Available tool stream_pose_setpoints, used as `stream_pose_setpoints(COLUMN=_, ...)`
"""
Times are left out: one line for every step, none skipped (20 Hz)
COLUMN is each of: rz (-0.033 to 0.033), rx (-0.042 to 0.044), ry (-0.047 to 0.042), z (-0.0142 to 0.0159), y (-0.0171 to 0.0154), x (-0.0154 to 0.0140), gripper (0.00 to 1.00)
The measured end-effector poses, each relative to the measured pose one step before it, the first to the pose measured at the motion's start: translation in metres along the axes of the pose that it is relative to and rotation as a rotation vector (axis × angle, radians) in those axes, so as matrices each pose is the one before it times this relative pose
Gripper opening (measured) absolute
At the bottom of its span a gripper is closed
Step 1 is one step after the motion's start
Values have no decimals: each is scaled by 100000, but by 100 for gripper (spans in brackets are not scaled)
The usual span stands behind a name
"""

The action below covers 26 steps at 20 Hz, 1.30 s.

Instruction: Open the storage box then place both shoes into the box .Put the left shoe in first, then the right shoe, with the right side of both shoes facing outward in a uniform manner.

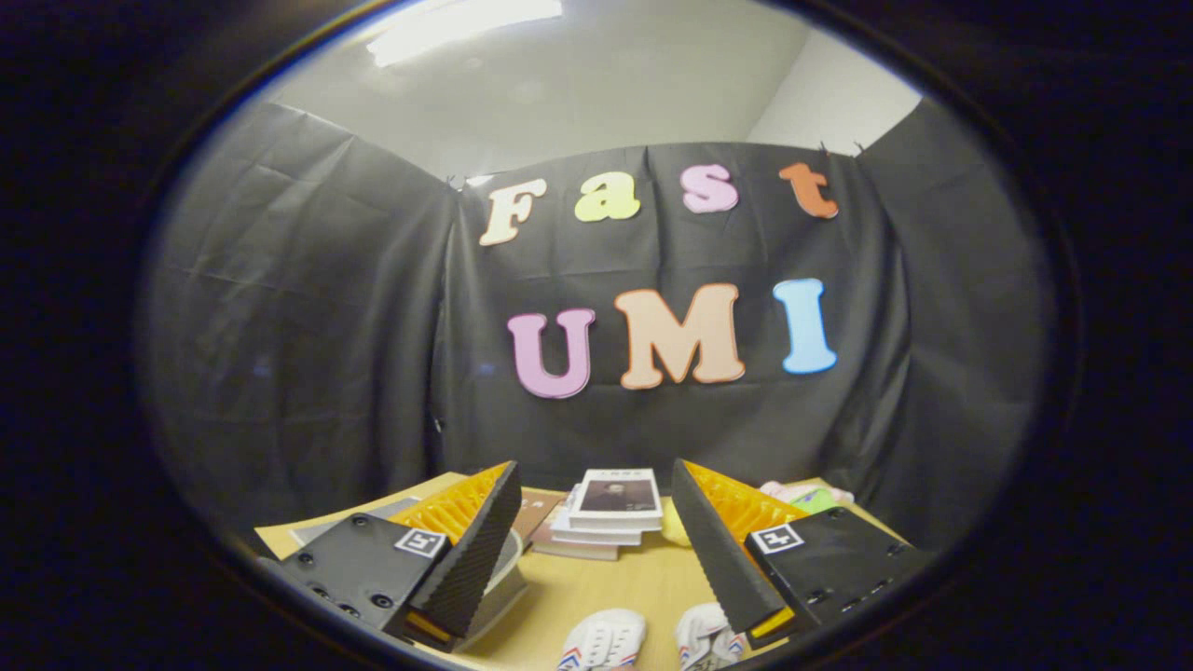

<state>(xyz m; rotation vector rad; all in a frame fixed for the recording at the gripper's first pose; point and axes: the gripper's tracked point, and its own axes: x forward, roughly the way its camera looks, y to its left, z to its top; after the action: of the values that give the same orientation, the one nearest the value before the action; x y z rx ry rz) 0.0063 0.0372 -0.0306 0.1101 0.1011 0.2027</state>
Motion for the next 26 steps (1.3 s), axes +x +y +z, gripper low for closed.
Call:
stream_pose_setpoints(rz=2773, rx=4000, ry=3531, z=-969, y=723, x=230, gripper=100)
stream_pose_setpoints(rz=3109, rx=4285, ry=3245, z=-764, y=738, x=258, gripper=100)
stream_pose_setpoints(rz=2543, rx=4101, ry=2914, z=-793, y=614, x=318, gripper=100)
stream_pose_setpoints(rz=2298, rx=4011, ry=2792, z=-695, y=332, x=-1, gripper=100)
stream_pose_setpoints(rz=2195, rx=3695, ry=2960, z=-759, y=375, x=261, gripper=100)
stream_pose_setpoints(rz=1945, rx=3691, ry=3246, z=-917, y=241, x=251, gripper=100)
stream_pose_setpoints(rz=2059, rx=4043, ry=3354, z=-807, y=252, x=308, gripper=100)
stream_pose_setpoints(rz=2122, rx=4584, ry=3020, z=-850, y=201, x=210, gripper=100)
stream_pose_setpoints(rz=1873, rx=5057, ry=3164, z=-756, y=206, x=188, gripper=100)
stream_pose_setpoints(rz=1218, rx=5378, ry=2311, z=-480, y=-22, x=248, gripper=100)
stream_pose_setpoints(rz=1069, rx=5393, ry=2239, z=-652, y=-77, x=153, gripper=100)
stream_pose_setpoints(rz=1058, rx=5337, ry=1911, z=-489, y=-68, x=269, gripper=100)
stream_pose_setpoints(rz=1318, rx=5953, ry=2635, z=-787, y=-272, x=378, gripper=100)
stream_pose_setpoints(rz=1281, rx=5035, ry=2678, z=-641, y=-115, x=210, gripper=100)
stream_pose_setpoints(rz=1271, rx=5759, ry=2918, z=-1026, y=-135, x=174, gripper=100)
stream_pose_setpoints(rz=1388, rx=5937, ry=2996, z=-711, y=-193, x=173, gripper=100)
stream_pose_setpoints(rz=1210, rx=6472, ry=2757, z=-858, y=-346, x=329, gripper=100)
stream_pose_setpoints(rz=811, rx=5183, ry=2755, z=-695, y=-382, x=375, gripper=100)
stream_pose_setpoints(rz=1507, rx=5523, ry=3104, z=-1014, y=-328, x=339, gripper=100)
stream_pose_setpoints(rz=1092, rx=4896, ry=3365, z=-838, y=-293, x=370, gripper=100)
stream_pose_setpoints(rz=943, rx=3897, ry=2170, z=-694, y=-257, x=189, gripper=100)
stream_pose_setpoints(rz=51, rx=3237, ry=1984, z=-535, y=-501, x=302, gripper=100)
stream_pose_setpoints(rz=281, rx=3161, ry=1395, z=-611, y=-465, x=187, gripper=100)
stream_pose_setpoints(rz=522, rx=3290, ry=1661, z=-428, y=-376, x=309, gripper=100)
stream_pose_setpoints(rz=702, rx=2960, ry=1998, z=-488, y=-340, x=337, gripper=100)
stream_pose_setpoints(rz=655, rx=2542, ry=1865, z=-710, y=-199, x=225, gripper=100)
